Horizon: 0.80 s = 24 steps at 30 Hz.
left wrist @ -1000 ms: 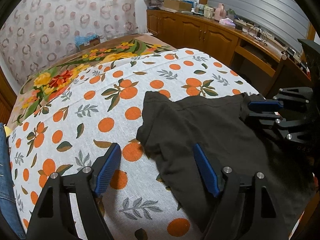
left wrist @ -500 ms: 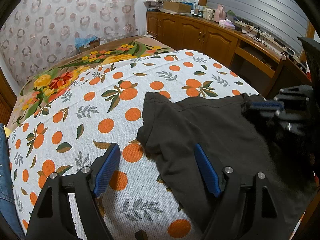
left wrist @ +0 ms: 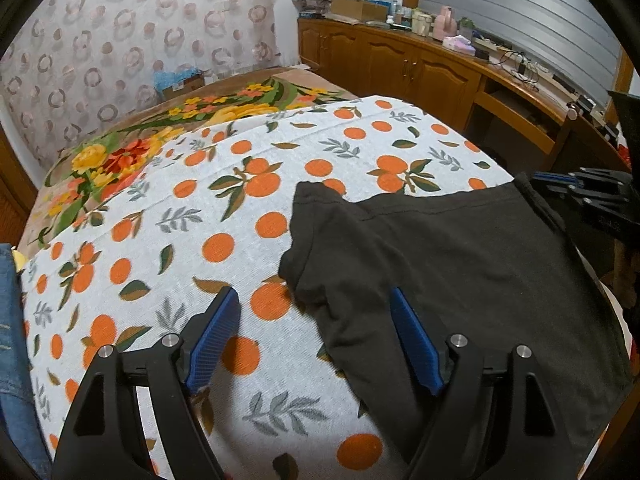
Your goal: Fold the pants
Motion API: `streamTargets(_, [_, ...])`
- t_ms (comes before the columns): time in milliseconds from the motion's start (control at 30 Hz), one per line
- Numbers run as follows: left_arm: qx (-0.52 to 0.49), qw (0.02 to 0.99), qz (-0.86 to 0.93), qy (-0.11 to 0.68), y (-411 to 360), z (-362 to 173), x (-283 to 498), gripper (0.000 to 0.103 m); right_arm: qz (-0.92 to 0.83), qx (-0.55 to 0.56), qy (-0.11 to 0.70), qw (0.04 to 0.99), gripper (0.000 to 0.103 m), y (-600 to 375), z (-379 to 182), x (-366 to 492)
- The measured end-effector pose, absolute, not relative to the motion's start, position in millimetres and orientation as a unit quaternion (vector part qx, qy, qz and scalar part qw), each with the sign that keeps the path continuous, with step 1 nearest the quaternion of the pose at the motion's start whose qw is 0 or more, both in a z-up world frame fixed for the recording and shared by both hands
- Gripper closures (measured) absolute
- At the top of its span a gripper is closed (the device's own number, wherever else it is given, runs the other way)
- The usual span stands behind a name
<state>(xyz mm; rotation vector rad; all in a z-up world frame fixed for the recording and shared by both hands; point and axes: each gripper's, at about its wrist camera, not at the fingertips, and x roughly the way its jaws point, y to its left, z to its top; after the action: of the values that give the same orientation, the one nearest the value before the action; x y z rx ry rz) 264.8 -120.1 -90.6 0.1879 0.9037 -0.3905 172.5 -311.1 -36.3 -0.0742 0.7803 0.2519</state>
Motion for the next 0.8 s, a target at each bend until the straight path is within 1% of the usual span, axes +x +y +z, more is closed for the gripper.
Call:
streamTargets(67, [0.088, 0.878, -0.187, 0.431, -118, -87, 260, 0.024, 0.127, -0.036, 0.374, 0.918, 0.085, -311, -33, 165])
streamTargets(133, [0.087, 0.880, -0.189, 0.427, -118, -82, 251, 0.024, 0.130, -0.037, 0.369, 0.920, 0.076, -311, -31, 156])
streamTargets(233, [0.087, 0.885, -0.195, 0.414, -117, -72, 235, 0.024, 0.129, -0.032, 0.363, 0.922, 0.069, -314, -27, 137])
streamTargets(467, [0.081, 0.892, -0.209, 0.393, -118, -57, 190, 0.024, 0.144, -0.023, 0.357, 0.923, 0.066, -315, -25, 88])
streamTargets(633, [0.076, 0.894, -0.217, 0.385, -119, -53, 163, 0.024, 0.157, -0.017, 0.352, 0.923, 0.059, -312, -24, 57])
streamTargets(800, [0.071, 0.896, -0.219, 0.381, -118, -51, 143, 0.024, 0.161, -0.018, 0.346, 0.924, 0.056, -311, -23, 31])
